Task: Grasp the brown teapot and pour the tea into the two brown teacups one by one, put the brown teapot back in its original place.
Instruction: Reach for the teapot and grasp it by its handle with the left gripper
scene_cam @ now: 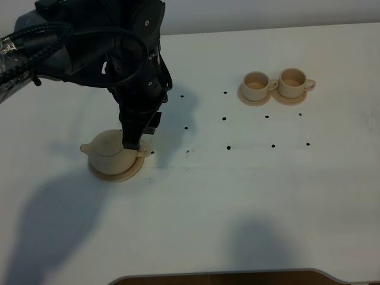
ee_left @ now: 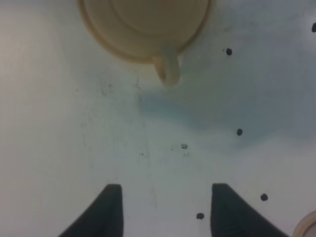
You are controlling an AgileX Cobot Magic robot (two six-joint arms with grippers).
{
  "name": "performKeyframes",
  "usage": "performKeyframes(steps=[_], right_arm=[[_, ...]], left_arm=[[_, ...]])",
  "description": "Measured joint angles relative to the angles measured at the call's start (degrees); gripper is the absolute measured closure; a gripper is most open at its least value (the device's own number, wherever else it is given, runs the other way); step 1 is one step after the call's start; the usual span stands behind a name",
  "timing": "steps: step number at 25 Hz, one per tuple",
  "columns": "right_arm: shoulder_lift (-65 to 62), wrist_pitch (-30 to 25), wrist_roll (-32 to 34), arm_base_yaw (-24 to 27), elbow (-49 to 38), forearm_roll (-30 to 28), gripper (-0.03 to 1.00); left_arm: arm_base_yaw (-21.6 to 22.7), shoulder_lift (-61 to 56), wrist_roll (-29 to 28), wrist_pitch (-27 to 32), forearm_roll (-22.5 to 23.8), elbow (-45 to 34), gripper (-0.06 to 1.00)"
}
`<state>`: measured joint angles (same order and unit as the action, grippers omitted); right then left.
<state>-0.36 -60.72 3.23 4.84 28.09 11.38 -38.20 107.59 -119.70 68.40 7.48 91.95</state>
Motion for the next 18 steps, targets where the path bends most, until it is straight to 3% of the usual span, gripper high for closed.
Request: performKeyframes(steps=[18], right_arm=[[0.0,0.0,0.0,0.0,0.0,0.0,0.52]], left_arm=[[0.92,4.02,5.83,0.04,-1.85,0.29,0.5]])
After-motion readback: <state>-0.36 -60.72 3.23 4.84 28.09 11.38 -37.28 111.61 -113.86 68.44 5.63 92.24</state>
